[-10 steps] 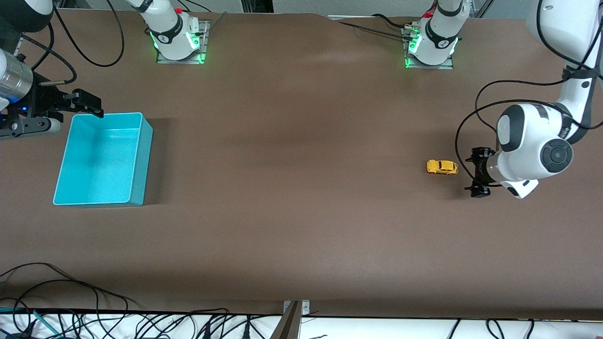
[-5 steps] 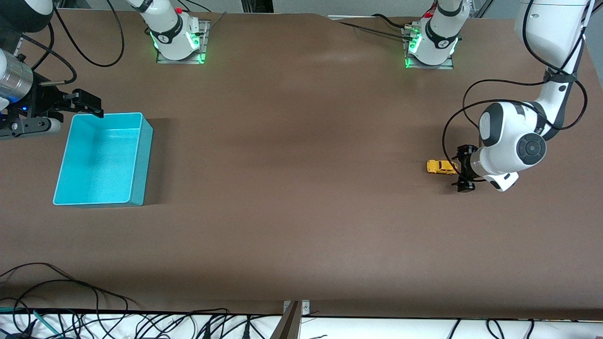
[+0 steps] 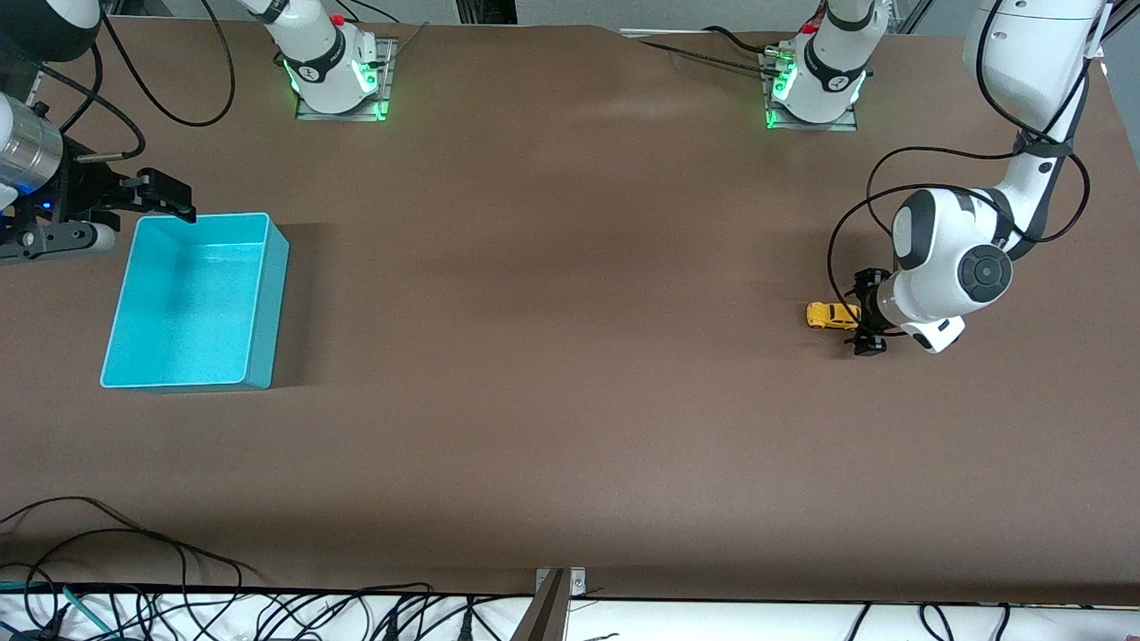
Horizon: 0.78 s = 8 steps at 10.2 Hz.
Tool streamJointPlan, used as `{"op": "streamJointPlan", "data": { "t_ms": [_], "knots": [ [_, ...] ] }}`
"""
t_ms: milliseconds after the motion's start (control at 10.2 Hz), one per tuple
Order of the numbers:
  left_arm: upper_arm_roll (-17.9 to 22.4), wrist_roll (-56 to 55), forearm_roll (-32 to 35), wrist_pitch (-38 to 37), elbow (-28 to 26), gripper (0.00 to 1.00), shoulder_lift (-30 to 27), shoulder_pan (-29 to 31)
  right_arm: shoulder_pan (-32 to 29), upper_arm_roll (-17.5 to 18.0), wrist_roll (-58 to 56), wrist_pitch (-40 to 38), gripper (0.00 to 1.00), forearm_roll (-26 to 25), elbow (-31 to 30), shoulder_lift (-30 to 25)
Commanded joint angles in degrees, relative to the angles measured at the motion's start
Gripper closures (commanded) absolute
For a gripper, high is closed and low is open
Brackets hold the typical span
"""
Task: Wind up and store yellow beetle car
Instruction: 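Lower the left gripper onto the yellow beetle car and close it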
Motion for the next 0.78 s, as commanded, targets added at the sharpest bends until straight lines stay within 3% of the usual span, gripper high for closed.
{"op": "streamJointPlan", "data": {
  "t_ms": [0, 491, 687],
  "knots": [
    [-0.03, 0.12, -1.07, 0.82, -2.22, 0.15, -1.63, -0.31, -0.21, -0.01, -0.76, -0.83, 0.00, 0.11, 0.44, 0.06],
    [-0.03, 0.03, -0.81, 2.31, -3.45, 0.36, -1.10, -0.66, -0.12, -0.01, -0.67, -0.83, 0.00, 0.11, 0.44, 0.06],
    [-0.03, 0.03, -0.46, 2.31, -3.54, 0.36, -0.92, -0.84, -0.12, -0.01, -0.67, -1.96, 0.00, 0.11, 0.44, -0.03]
  ]
}}
